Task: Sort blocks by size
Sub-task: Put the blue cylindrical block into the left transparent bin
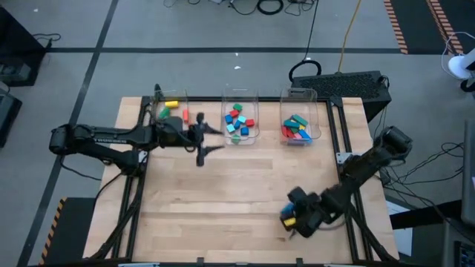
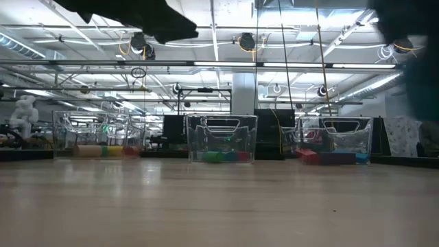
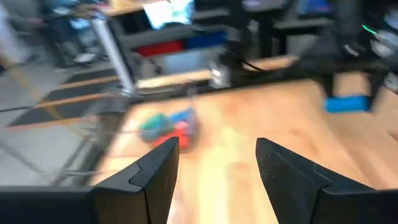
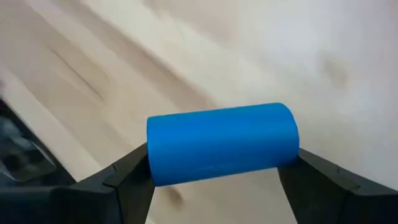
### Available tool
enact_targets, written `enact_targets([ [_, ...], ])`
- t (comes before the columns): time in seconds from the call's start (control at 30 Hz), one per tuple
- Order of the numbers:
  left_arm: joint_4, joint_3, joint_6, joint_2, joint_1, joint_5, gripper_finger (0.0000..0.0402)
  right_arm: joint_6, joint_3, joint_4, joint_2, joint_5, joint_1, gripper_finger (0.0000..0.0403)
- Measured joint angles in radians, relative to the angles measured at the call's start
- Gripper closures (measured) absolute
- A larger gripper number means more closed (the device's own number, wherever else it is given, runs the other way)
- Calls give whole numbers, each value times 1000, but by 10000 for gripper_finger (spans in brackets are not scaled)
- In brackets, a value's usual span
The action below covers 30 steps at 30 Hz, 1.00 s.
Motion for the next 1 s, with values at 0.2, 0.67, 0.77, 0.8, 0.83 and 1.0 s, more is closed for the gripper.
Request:
enact_targets([
  [0.2,15,-9,63,77,-106,12,185,-335,0,212,-51,71,-143,123],
  [0.67,255,-9,500,260,-337,8,185,-807,0,635,-52,-98,-339,122],
  [0.77,297,-8,519,293,-346,5,185,-862,0,695,-52,-104,-357,122],
  [0.8,316,-8,518,308,-346,6,185,-876,0,708,-52,-107,-362,122],
  [0.83,328,-8,518,321,-345,5,185,-890,0,715,-52,-109,-366,122],
  [1.0,409,-2,518,397,-344,5,185,-919,1,717,-38,-100,-392,122],
])
